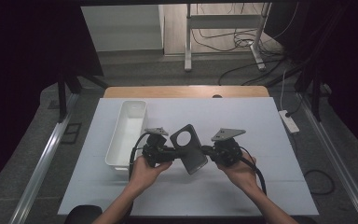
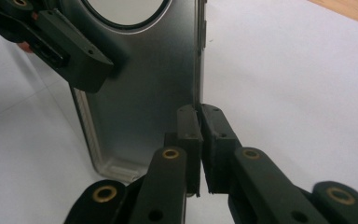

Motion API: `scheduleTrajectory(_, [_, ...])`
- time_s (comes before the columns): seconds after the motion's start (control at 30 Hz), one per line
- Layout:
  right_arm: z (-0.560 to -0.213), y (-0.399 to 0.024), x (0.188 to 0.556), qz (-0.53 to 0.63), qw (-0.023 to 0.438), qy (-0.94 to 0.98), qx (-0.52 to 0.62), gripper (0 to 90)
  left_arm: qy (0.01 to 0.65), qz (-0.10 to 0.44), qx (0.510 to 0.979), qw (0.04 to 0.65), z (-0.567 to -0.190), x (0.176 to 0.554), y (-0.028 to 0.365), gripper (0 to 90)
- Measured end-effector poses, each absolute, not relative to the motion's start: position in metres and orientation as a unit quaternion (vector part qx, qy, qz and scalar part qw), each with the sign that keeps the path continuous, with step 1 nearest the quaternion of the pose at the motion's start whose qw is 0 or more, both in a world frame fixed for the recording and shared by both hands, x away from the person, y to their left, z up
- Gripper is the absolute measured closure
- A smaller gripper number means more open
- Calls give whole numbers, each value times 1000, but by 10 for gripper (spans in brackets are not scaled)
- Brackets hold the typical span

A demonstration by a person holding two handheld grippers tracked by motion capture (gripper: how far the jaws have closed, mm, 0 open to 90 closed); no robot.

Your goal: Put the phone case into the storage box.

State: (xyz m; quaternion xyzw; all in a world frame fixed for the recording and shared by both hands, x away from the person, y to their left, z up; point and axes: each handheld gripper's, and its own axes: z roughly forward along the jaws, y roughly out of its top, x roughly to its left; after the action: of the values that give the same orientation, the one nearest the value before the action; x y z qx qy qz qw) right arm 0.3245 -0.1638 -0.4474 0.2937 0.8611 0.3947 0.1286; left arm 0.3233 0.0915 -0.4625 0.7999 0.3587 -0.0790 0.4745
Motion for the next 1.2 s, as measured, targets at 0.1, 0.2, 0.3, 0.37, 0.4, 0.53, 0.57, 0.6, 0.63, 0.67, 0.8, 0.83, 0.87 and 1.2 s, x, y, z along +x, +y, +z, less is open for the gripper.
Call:
scheduleTrajectory(0.1, [-446,-165,324,400,121,861,291,824,357,-70,806,467,-460,323,93,791])
scheduleTrajectory(0.2, [-444,-168,324,404,118,859,292,718,353,-56,815,456,-457,323,95,790])
scheduleTrajectory(0.3, [-443,-171,324,401,123,858,296,628,349,-52,819,452,-455,324,97,790])
scheduleTrajectory(0.37, [-442,-174,326,405,108,858,295,517,344,-47,825,446,-452,324,99,790])
scheduleTrajectory(0.4, [-442,-175,327,406,99,859,296,460,343,-46,826,444,-451,325,101,790])
scheduleTrajectory(0.53, [-442,-179,330,429,59,849,302,277,336,-43,832,439,-448,326,107,789])
scheduleTrajectory(0.57, [-442,-180,331,430,58,847,306,234,334,-42,834,438,-447,326,108,789])
scheduleTrajectory(0.6, [-442,-180,331,431,60,846,308,154,332,-43,835,437,-447,326,109,789])
scheduleTrajectory(0.63, [-442,-180,331,431,60,846,308,154,328,-43,837,437,-446,326,111,789])
scheduleTrajectory(0.67, [-442,-181,332,431,58,845,311,115,324,-42,838,437,-445,326,112,789])
scheduleTrajectory(0.8, [-444,-180,333,425,47,848,313,31,308,-44,845,435,-443,326,114,789])
scheduleTrajectory(0.83, [-444,-180,332,425,44,849,311,23,303,-44,847,435,-442,326,114,789])
scheduleTrajectory(0.87, [-444,-179,332,425,41,850,310,22,300,-45,847,436,-442,326,113,789])
scheduleTrajectory(1.2, [-445,-174,329,421,33,862,282,97,263,-57,854,445,-437,321,104,788])
